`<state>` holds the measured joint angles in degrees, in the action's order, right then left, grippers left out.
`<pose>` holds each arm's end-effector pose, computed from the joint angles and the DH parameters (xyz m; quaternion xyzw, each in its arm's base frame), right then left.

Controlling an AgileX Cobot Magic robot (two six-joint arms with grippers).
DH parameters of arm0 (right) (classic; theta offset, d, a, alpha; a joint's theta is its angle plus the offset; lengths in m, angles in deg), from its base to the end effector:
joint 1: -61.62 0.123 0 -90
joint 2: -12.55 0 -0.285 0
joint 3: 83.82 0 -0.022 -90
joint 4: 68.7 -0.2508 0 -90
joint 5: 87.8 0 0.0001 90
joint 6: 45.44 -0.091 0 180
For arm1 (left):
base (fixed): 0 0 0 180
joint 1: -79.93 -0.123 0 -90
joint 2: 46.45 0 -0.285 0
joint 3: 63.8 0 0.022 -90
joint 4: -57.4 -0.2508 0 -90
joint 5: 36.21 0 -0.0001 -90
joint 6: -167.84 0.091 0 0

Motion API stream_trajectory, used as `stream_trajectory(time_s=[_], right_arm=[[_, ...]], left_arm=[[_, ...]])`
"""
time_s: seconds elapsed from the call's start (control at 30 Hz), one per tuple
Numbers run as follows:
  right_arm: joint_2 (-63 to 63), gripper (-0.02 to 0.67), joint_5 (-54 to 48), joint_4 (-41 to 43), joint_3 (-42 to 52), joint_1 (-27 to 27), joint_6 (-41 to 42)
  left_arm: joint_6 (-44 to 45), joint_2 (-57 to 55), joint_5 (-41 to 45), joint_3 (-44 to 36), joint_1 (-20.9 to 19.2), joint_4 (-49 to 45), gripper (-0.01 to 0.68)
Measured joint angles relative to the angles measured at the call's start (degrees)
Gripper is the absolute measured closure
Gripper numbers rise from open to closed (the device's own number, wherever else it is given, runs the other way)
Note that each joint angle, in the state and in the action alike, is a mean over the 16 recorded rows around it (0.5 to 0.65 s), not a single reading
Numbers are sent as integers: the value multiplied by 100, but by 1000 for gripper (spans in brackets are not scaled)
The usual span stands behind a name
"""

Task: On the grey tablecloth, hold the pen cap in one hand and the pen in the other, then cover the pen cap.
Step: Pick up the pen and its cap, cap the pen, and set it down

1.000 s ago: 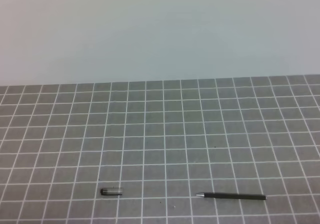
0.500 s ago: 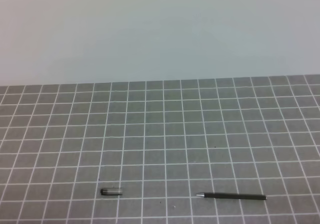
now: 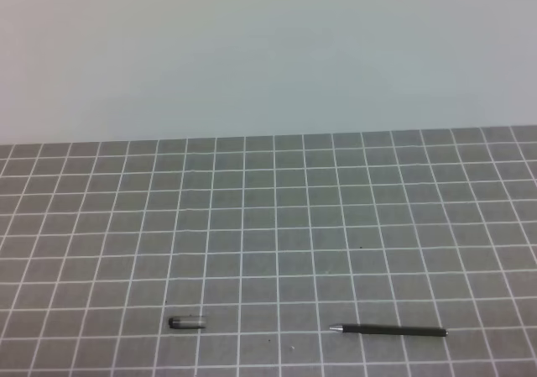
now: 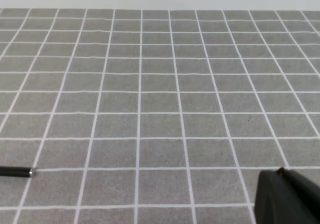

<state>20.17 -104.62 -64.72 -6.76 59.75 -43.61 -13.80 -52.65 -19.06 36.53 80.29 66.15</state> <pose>0.0543 -0.0036 0.1878 -0.0191 0.7739 -0.0492 0.6311 0.0538 -0.0044 0.1735 -0.0518 0.7799 -0.0738 0.6194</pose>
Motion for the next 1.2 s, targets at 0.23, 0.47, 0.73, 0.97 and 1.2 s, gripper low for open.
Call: stream_trajectory(time_s=[0.23,0.47,0.73,0.97,1.2], right_arm=[[0,645,-3,0,0,0,0],[0,645,-3,0,0,0,0],[0,645,-3,0,0,0,0],[0,645,-4,0,0,0,0],[0,645,-8,0,0,0,0]], left_arm=[[0,0,6,0,0,0,673],[0,0,10,0,0,0,673],[0,0,10,0,0,0,673],[5,0,9,0,0,-9,673],[16,0,9,0,0,-28,673]])
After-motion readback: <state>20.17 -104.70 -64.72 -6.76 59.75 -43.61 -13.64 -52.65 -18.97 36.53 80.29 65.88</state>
